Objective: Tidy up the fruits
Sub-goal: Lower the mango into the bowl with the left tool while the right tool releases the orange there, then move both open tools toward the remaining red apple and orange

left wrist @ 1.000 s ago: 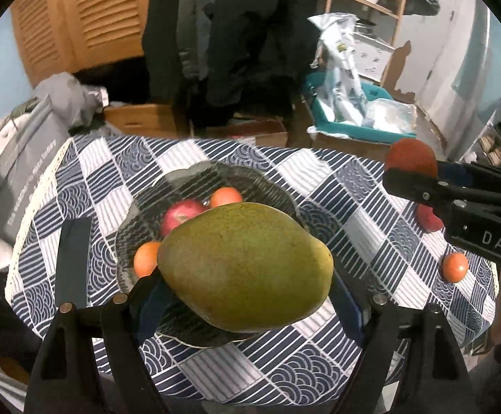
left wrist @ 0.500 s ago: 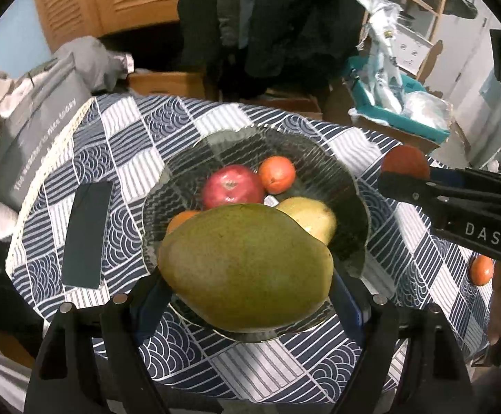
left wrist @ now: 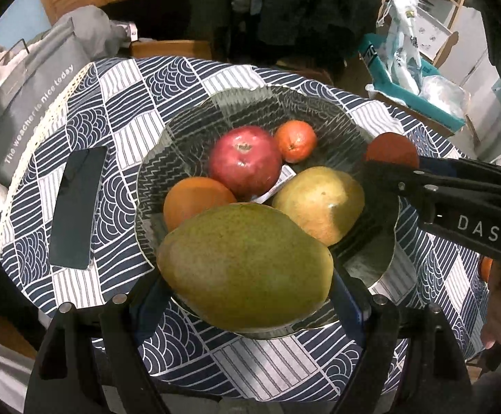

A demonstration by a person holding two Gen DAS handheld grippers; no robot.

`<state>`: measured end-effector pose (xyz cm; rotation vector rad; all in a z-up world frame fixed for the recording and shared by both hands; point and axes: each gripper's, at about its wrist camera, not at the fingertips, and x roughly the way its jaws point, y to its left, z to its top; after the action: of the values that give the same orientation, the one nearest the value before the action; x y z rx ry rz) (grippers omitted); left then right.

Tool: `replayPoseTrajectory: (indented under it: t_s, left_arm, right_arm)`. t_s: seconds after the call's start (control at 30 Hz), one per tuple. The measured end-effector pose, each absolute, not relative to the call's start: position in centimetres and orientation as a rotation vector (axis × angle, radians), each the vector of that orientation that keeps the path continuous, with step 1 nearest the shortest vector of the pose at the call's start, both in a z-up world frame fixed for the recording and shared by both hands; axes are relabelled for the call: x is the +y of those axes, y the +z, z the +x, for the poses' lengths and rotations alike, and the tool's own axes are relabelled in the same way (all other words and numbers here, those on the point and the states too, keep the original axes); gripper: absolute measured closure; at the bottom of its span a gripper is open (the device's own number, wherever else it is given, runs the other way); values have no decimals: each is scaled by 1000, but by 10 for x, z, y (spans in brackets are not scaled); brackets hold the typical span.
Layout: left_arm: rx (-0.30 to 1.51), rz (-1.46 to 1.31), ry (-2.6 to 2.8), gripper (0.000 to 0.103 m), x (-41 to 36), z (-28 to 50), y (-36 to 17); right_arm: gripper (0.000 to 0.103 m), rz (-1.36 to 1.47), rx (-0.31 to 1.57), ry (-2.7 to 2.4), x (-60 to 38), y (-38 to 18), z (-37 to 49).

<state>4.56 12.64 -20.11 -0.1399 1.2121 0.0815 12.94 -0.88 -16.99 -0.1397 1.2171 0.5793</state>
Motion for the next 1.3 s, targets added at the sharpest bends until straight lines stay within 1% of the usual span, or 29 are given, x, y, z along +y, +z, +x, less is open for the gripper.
replayPoseTrajectory:
  t_s: [0.4,0.47,0.5,0.57,0.77,1.03,1.13,1.3]
  left_arm:
    - [1318,-191,116,18,141,47,-231]
    - [1294,-169,118,18,139,46,-226]
    - [1274,-156,118,17,138,45,-221]
    - [1250,-140,118,11,136,46,-214]
    - [1231,-144,121,10,136,47,-205]
    - [1168,-120,104,10,128,45,-179]
    - [1144,-115,99,10,124,44,-169]
    - [1115,-126,80,10,118,44,-157]
  right_arm:
    - [57,-127,1244,607,4,-179,134]
    - [55,-127,1244,609,6,-179,134]
    - [51,-125,1240,611,6,-178,134]
    - [47,-116,1228,616,6,-175,134]
    - [47,-116,1194,610,3,-161,134]
    - [45,-116,1143,576,-11,-137,131]
    - [42,-126,1114,551,-18,-126,128]
    - [42,-152,1070,503,-33,-109,123]
